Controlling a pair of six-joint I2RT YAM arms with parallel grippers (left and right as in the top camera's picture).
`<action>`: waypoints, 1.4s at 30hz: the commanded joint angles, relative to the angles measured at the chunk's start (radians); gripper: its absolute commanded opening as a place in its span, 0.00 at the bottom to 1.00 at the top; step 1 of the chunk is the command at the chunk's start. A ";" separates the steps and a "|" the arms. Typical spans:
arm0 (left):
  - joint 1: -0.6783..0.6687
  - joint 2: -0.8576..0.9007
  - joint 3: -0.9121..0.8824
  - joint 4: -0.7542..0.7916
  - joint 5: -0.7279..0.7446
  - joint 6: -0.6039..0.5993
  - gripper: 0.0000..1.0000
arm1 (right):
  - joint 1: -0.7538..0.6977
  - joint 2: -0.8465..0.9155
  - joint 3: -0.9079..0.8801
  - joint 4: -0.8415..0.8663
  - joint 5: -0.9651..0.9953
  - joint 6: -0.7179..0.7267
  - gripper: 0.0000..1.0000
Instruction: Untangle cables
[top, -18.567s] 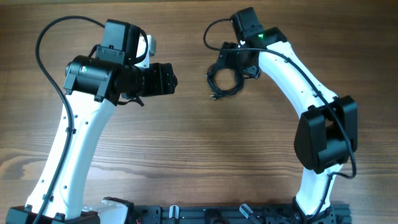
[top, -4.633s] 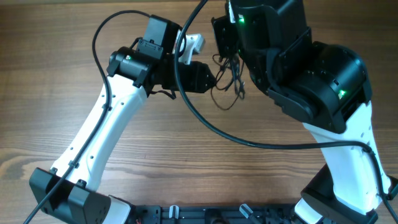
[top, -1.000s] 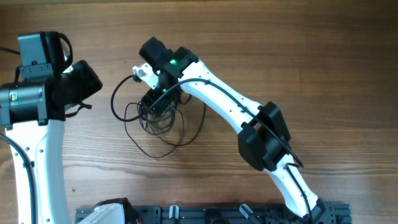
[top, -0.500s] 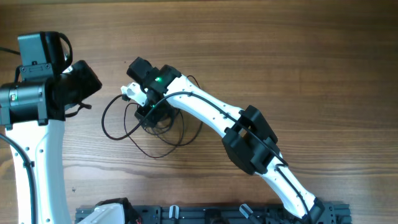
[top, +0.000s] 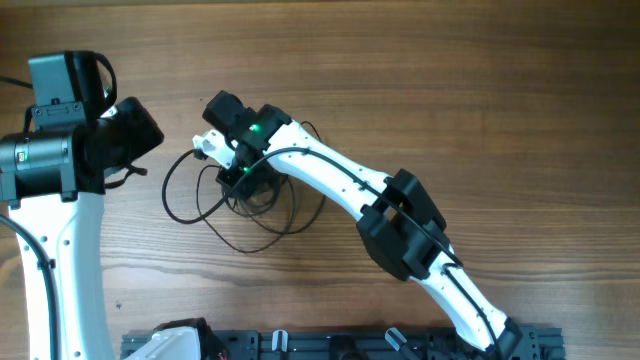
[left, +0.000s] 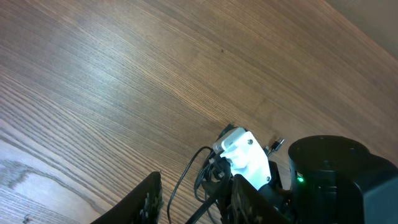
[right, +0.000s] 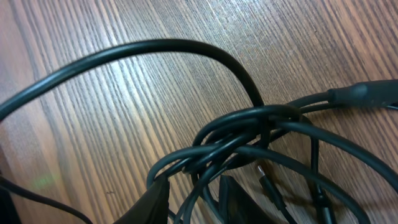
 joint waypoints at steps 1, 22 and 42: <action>0.006 0.004 0.001 -0.001 -0.020 -0.013 0.38 | -0.003 0.055 -0.010 0.004 -0.022 0.007 0.30; 0.003 0.004 0.001 -0.026 0.235 -0.013 0.54 | -0.142 -0.389 -0.006 -0.246 -0.014 -0.045 0.04; -0.315 0.135 0.001 0.164 0.335 0.084 0.67 | -0.150 -0.722 -0.006 -0.196 0.353 0.086 0.04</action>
